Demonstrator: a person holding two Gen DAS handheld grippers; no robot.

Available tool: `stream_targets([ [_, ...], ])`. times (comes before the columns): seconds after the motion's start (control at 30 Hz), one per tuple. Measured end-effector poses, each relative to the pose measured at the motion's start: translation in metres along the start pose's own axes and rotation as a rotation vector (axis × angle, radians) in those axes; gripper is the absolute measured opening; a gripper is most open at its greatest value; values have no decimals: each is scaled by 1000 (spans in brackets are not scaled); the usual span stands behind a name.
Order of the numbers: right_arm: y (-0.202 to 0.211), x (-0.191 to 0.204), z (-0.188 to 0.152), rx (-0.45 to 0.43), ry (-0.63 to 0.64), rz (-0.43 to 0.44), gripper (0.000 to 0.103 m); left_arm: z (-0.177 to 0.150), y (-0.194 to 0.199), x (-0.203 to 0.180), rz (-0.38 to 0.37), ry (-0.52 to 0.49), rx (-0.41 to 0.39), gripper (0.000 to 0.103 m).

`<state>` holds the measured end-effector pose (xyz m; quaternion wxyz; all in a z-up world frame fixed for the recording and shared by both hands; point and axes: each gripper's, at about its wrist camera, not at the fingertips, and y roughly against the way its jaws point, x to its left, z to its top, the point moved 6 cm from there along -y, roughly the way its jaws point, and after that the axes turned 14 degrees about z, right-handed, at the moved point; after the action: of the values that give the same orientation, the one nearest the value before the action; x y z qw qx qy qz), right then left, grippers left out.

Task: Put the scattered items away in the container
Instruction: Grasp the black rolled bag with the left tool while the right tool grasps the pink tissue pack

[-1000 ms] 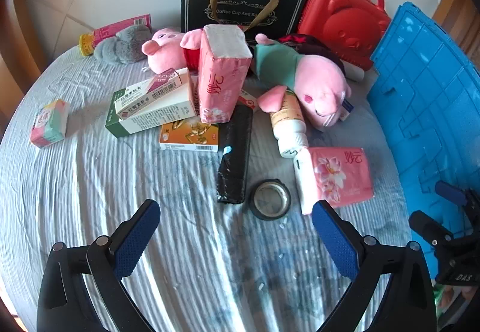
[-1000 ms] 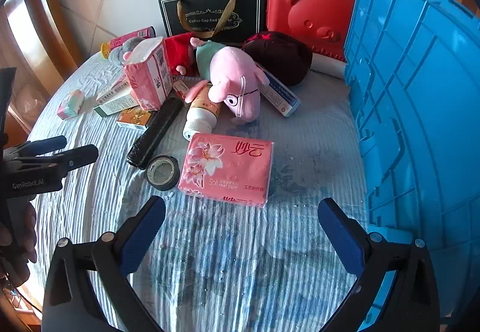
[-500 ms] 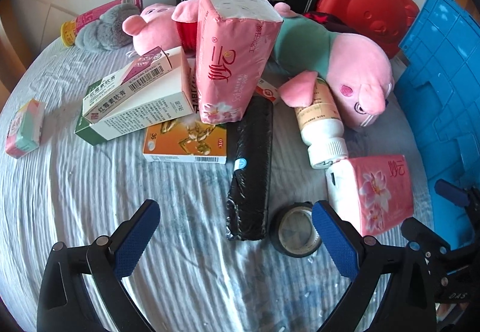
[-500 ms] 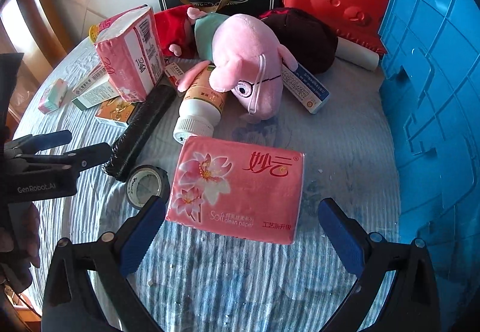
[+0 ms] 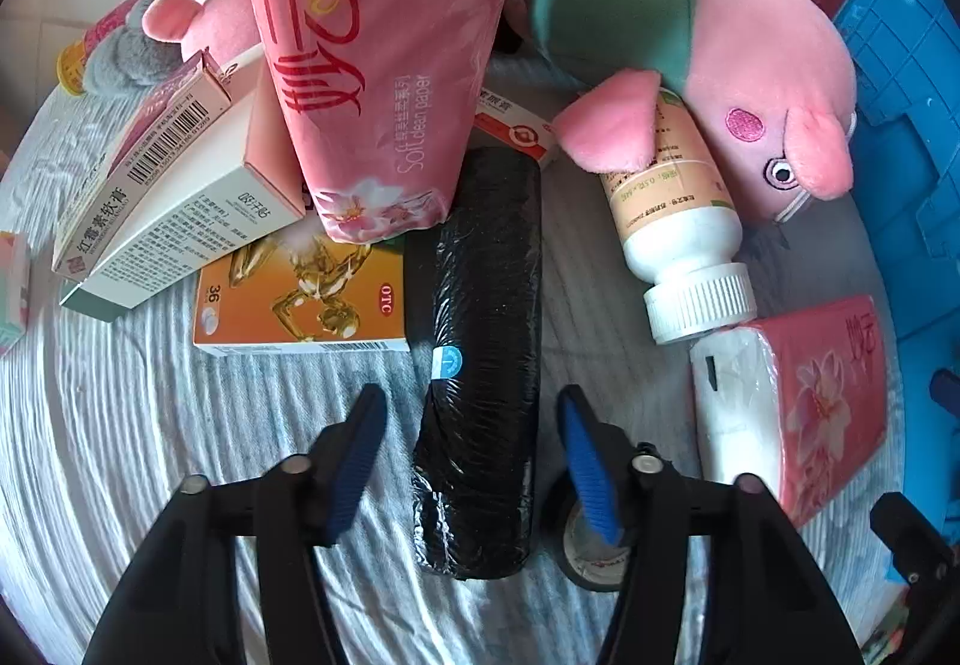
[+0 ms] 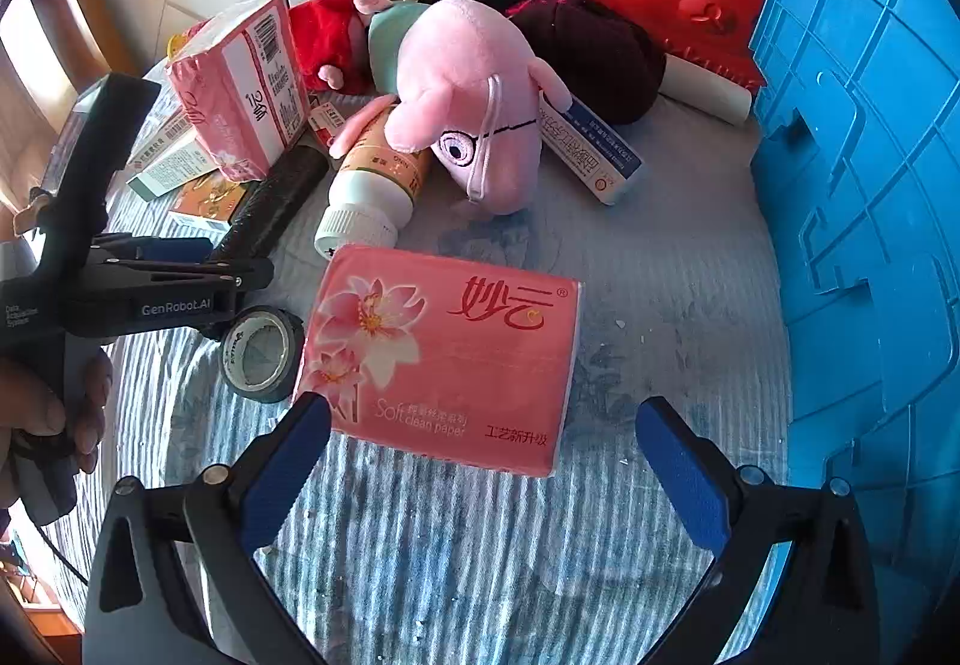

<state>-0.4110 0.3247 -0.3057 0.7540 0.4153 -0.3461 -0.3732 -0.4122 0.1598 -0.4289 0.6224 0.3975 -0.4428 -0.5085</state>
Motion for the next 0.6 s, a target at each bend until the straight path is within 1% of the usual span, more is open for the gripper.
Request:
stream_targets([
  [0.03, 0, 1, 2, 0, 7, 3, 103, -1, -1, 0, -13, 0, 6, 36],
  [0.23, -2, 7, 10, 14, 58, 12, 103, -12, 6, 6, -33, -9, -5, 35],
  [0.33, -6, 13, 11, 46, 110, 13, 103, -22, 14, 13, -49, -2, -14, 35],
  [0.43, -17, 25, 5, 132, 237, -15, 103, -33, 26, 18, -67, 5, -25, 35],
  [0.6, -33, 50, -9, 268, 519, -67, 103, -54, 52, 28, -100, 16, -55, 34],
])
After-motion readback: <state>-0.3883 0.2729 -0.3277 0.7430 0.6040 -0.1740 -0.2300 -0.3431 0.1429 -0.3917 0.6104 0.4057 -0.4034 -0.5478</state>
